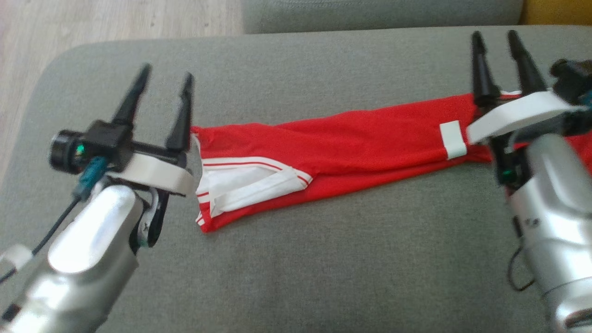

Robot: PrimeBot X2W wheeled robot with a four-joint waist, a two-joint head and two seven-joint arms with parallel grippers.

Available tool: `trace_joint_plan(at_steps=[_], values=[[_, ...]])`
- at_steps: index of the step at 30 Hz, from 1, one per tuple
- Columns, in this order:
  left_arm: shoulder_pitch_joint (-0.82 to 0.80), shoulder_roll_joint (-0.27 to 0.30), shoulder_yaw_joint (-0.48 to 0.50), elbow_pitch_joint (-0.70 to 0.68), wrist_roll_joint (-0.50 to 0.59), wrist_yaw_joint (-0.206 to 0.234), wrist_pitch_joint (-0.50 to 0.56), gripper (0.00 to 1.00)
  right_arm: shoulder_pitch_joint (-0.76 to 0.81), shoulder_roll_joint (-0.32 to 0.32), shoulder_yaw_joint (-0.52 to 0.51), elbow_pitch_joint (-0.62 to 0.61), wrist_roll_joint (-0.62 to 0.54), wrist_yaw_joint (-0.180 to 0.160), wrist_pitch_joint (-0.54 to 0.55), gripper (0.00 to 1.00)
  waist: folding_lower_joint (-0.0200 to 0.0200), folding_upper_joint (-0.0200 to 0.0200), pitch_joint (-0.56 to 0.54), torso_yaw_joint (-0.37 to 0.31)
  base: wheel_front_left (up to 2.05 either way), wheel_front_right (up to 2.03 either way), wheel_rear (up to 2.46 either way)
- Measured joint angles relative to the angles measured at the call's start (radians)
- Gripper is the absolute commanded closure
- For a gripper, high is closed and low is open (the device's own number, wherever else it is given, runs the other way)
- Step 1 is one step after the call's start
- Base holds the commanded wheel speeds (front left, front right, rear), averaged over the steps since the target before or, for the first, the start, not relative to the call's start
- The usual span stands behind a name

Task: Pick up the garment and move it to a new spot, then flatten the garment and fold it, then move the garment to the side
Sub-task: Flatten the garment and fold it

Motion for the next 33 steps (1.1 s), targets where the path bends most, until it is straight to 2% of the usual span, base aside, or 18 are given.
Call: trace_joint_plan(at_steps=[3, 9, 11, 17, 22, 26, 29, 33], values=[[0.07, -0.028, 0.137, -0.082, 0.063, 0.04, -0.003, 0.0, 0.043, 0.071, -0.049, -0.056, -0.07, 0.0, -0.025, 0.0, 0.0, 0.0, -0.019, -0.011, 0.0, 0.0, 0.0], [0.338, -0.1, 0.288, -0.122, 0.162, 0.043, -0.004, 0.0, 0.244, 0.166, -0.192, -0.235, -0.273, 0.0, -0.033, 0.0, -0.0001, 0.0, -0.045, -0.017, 0.0, 0.0, 0.0], [0.425, -0.146, 0.348, -0.127, 0.211, 0.034, -0.004, 0.0, 0.368, 0.192, -0.213, -0.294, -0.337, 0.0, -0.033, 0.0, -0.0001, 0.0, -0.046, -0.011, 0.0, 0.0, 0.0], [0.522, -0.221, 0.441, -0.128, 0.302, -0.024, -0.004, 0.0, 0.518, 0.205, -0.217, -0.33, -0.321, 0.0, -0.033, 0.0, -0.0001, 0.0, -0.033, -0.001, 0.0, 0.0, 0.0], [0.528, -0.264, 0.502, -0.128, 0.363, -0.081, -0.004, 0.0, 0.51, 0.206, -0.21, -0.355, -0.316, 0.0, -0.033, 0.0, 0.0, 0.0, 0.0, 0.009, 0.0, 0.0, 0.0], [0.497, -0.288, 0.512, -0.123, 0.415, -0.123, -0.004, 0.0, 0.457, 0.208, -0.235, -0.336, -0.354, 0.0, -0.031, 0.0, 0.0001, 0.0, 0.042, 0.021, 0.0, 0.0, 0.0], [0.454, -0.314, 0.526, -0.121, 0.441, -0.147, -0.004, 0.0, 0.384, 0.209, -0.302, -0.279, -0.416, 0.0, 0.017, 0.0, 0.0002, 0.0, 0.074, 0.032, 0.0, 0.0, 0.0], [0.424, -0.338, 0.541, -0.114, 0.467, -0.176, -0.004, 0.0, 0.301, 0.208, -0.444, -0.182, -0.481, 0.0, 0.074, 0.0, 0.0002, 0.0, 0.11, 0.049, 0.0, 0.0, 0.0]])
